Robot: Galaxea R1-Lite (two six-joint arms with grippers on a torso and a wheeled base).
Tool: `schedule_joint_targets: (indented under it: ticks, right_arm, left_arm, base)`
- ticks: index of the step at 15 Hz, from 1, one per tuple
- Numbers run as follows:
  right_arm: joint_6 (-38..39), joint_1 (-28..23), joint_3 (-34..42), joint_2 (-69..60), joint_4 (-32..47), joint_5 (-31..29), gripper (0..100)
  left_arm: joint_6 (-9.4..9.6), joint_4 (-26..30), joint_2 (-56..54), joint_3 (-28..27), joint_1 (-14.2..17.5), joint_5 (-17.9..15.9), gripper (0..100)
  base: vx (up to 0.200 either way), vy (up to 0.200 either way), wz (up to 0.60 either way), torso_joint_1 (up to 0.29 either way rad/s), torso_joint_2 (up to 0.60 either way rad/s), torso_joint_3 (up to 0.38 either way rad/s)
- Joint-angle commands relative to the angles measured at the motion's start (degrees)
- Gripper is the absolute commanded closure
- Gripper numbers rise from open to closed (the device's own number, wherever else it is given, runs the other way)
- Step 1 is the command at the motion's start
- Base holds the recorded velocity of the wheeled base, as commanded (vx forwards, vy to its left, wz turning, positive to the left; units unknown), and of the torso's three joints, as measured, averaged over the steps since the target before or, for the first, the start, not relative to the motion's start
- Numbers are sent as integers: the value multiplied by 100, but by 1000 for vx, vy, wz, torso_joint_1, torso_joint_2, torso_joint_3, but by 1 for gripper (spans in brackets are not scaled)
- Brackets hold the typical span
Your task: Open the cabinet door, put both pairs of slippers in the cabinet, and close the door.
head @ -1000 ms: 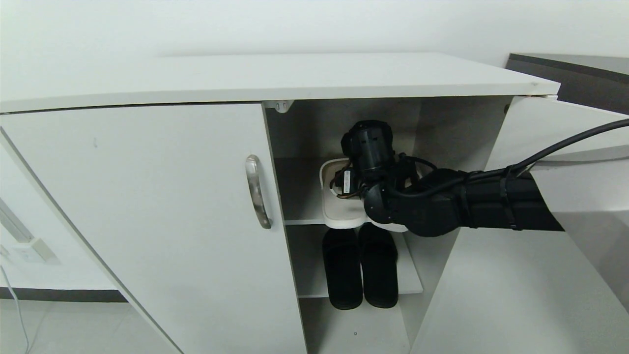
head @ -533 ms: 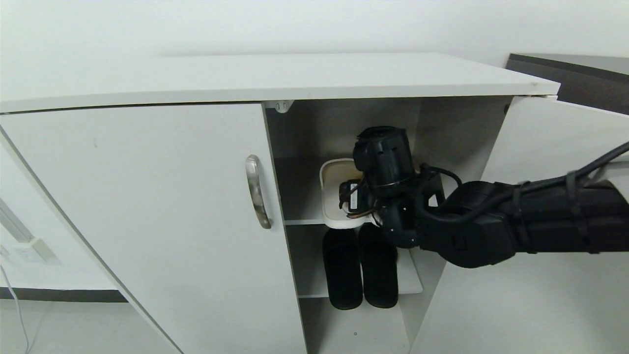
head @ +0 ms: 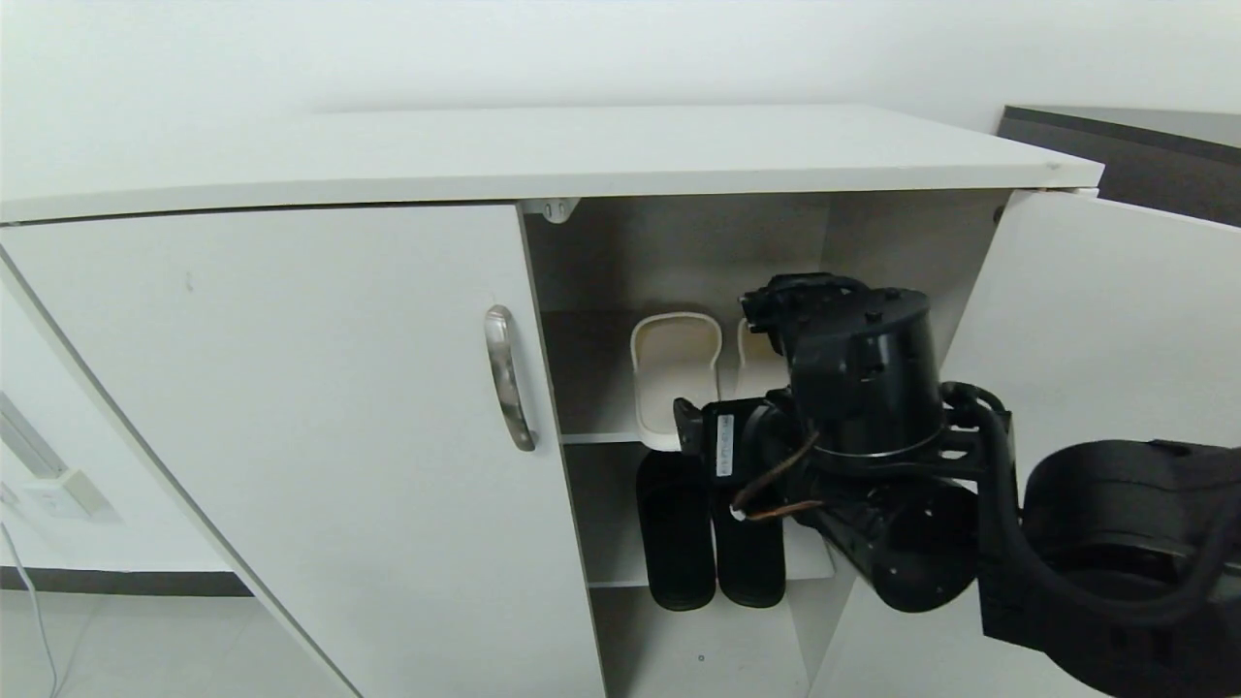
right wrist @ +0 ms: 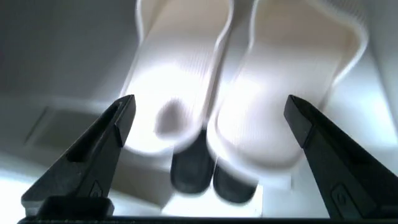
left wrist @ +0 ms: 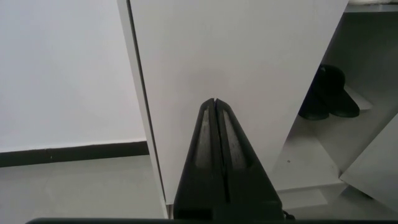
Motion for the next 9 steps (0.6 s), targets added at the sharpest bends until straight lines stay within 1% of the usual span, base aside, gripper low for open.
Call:
schedule_joint_targets:
  ticks: [1, 2, 4, 9]
  right_arm:
    - [4, 222, 659, -450, -333, 126, 100]
    - [-14, 397, 932, -626, -579, 153, 100]
    - [-199, 441, 1213, -740, -737, 153, 100]
    - [-234, 485, 1318, -582, -737, 109, 100]
  left_arm:
    - [-1, -1, 7, 1, 6, 1, 100]
    - [-1, -1, 7, 1, -2, 1, 100]
    - [8, -1, 7, 1, 6, 1, 100]
    - [25, -1, 7, 1, 6, 1, 100]
  base:
    - [0, 0, 0, 0, 0, 0]
    - [0, 0, 0, 0, 0, 0]
    - [0, 0, 0, 0, 0, 0]
    - [0, 0, 0, 0, 0, 0]
